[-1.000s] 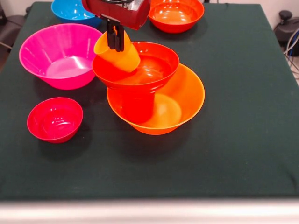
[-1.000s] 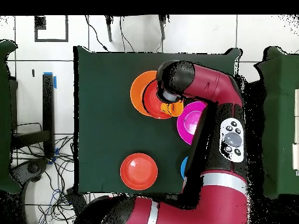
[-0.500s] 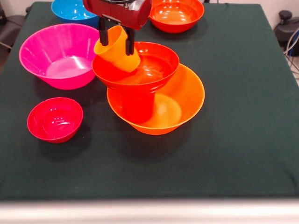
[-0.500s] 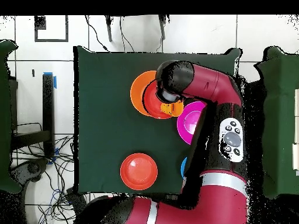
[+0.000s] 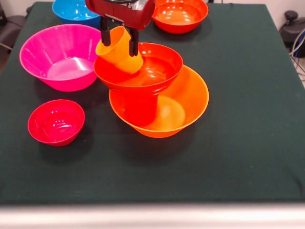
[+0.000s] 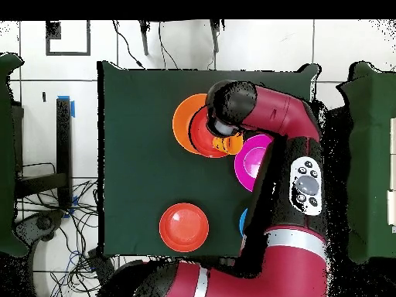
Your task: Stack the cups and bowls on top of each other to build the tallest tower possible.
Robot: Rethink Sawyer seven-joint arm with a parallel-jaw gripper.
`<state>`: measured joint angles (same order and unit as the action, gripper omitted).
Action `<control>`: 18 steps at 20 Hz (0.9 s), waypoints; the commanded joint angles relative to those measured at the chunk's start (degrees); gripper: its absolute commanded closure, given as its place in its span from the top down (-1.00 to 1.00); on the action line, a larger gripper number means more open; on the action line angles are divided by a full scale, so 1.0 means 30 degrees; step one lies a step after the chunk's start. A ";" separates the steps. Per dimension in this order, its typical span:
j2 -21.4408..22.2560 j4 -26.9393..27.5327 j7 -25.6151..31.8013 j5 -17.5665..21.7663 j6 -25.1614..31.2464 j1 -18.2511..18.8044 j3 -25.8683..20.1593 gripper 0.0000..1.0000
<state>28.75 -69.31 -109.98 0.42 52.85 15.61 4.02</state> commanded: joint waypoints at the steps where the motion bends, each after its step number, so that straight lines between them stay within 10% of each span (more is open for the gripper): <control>1: 0.0198 -0.3261 0.0379 0.0923 -0.1129 -0.0162 -0.1373 1.00; 18: 0.0013 -0.4043 0.0840 0.1514 -0.2513 0.0294 -0.1504 1.00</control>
<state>30.79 -77.54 -109.98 0.55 50.96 15.82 4.03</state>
